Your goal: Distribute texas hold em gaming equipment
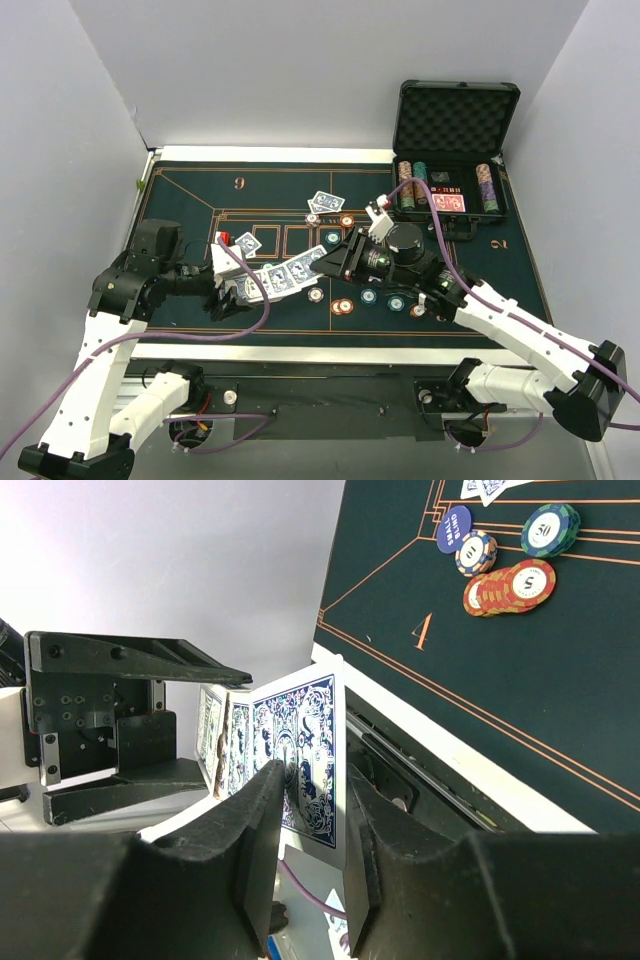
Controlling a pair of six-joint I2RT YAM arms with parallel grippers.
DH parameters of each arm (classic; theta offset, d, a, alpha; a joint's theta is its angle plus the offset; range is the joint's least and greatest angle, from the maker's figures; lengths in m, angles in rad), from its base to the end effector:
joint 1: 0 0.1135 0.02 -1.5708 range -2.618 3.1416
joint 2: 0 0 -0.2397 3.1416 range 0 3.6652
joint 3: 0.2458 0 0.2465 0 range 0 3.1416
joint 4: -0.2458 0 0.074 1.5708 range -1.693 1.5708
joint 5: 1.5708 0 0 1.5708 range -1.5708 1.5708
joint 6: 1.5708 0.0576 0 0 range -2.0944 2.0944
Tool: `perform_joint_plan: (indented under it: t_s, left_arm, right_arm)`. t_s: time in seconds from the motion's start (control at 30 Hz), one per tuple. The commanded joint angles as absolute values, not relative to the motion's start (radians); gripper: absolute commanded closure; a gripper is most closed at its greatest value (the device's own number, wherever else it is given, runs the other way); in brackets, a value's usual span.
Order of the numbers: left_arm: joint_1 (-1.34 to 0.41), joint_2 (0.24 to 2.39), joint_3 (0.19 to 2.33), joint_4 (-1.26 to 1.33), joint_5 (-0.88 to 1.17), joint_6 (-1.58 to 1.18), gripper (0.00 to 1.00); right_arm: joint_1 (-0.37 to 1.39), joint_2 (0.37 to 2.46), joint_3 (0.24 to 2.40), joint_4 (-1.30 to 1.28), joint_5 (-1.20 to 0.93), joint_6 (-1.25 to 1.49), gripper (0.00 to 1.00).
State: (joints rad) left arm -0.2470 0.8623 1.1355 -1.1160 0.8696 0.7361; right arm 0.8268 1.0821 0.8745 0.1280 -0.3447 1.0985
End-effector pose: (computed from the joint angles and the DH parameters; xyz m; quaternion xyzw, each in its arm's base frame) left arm 0.1367 -0.0798 0.3348 0.5322 0.6764 -0.3037 0.4086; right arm 0.1764 0.2204 0.3244 -0.0172 0.7329 0.6205 0.2785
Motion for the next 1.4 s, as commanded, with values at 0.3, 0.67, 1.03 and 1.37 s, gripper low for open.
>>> perform_joint_plan:
  t_s: [0.3, 0.67, 1.03, 1.37]
  left_arm:
    - [-0.244, 0.845, 1.154, -1.063, 0.92, 0.723, 0.67]
    - [-0.244, 0.828, 1.112, -1.022, 0.92, 0.706, 0.68]
    - [-0.242, 0.821, 1.106, -1.011, 0.92, 0.698, 0.69]
    - [-0.242, 0.816, 1.104, -1.0, 0.928, 0.686, 0.69]
  right_arm:
    - [0.839, 1.068, 0.916, 0.149, -0.382, 1.062, 0.74]
    - [0.879, 1.06, 0.983, 0.074, -0.359, 1.003, 0.72]
    - [0.873, 1.042, 0.977, 0.015, -0.344, 0.98, 0.72]
    - [0.874, 1.035, 1.014, -0.1, -0.284, 0.91, 0.72]
